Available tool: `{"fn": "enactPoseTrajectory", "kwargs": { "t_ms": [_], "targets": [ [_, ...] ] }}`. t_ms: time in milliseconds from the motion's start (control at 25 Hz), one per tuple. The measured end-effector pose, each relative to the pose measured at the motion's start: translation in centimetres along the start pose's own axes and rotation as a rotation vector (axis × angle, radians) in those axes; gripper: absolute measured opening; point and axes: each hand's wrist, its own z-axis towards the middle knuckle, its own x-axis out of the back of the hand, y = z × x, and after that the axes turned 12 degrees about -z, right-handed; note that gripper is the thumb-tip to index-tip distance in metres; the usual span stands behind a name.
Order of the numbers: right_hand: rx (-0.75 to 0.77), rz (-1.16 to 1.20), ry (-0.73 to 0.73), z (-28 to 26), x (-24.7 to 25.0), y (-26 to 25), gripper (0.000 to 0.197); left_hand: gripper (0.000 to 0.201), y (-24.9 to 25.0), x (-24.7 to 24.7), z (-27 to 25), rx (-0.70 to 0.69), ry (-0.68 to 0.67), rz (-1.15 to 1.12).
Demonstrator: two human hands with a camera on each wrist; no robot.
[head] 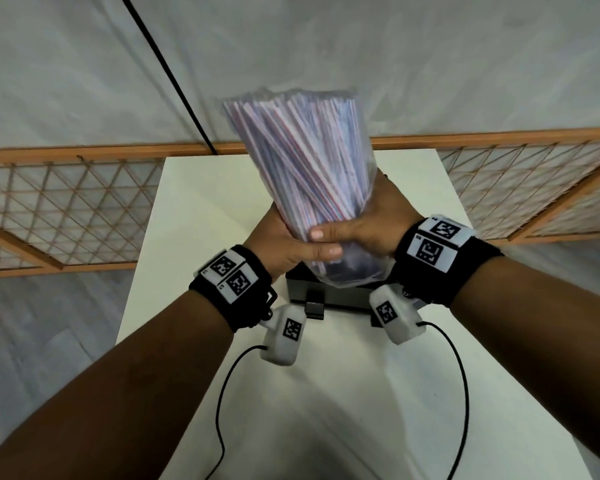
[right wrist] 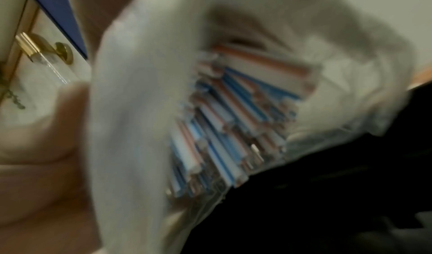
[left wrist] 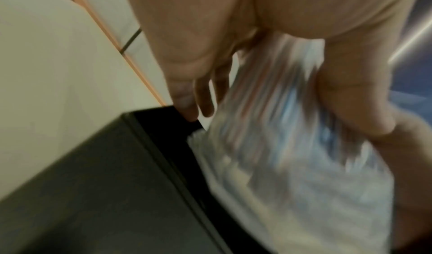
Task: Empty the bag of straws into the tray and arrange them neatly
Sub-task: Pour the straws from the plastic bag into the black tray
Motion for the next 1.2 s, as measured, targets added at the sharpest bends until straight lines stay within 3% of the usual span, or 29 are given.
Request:
{"fn": "enactPoseTrajectory", "kwargs": {
  "t_ms": [160, 280, 520, 800, 1080, 1120, 1200],
  "targets": [
    [0.022, -0.075, -0.021, -1.1, 0.4, 1.0, 0.094, 0.089, -0.6, 1.2, -0.9, 0.053, 0.064, 0.014],
    [-0.008, -0.025, -0.062, -1.4, 0.0, 2.2, 0.1, 0.093, -0.8, 1.6, -1.2, 0.051, 0.116, 0.096],
    [-0.002, -0.089, 0.036, -1.8, 0.2, 2.0, 0.097, 0.09, -0.2, 1.9, -1.5, 0.022, 0.139, 0.165],
    [-0.004, -0.186, 0.006, -2.0, 0.1, 2.0, 0.099, 0.081, -0.2, 1.0, -1.6, 0.049, 0.147, 0.074],
    [-0.025, -0.213, -0.114, -2.2, -0.8, 2.4, 0.101, 0.08, 0.3, 1.0, -1.3, 0.067, -0.024, 0.069],
    [-0.018, -0.217, -0.139, -2.1, -1.3, 2.4, 0.098, 0.077, 0.2, 0.6, -1.2, 0.064, -0.013, 0.104],
    [0.082, -0.217, -0.158, -2.1, -1.6, 2.0, 0.073, 0.077, 0.0, -0.1, -1.1, 0.054, 0.044, 0.127]
  ]
}}
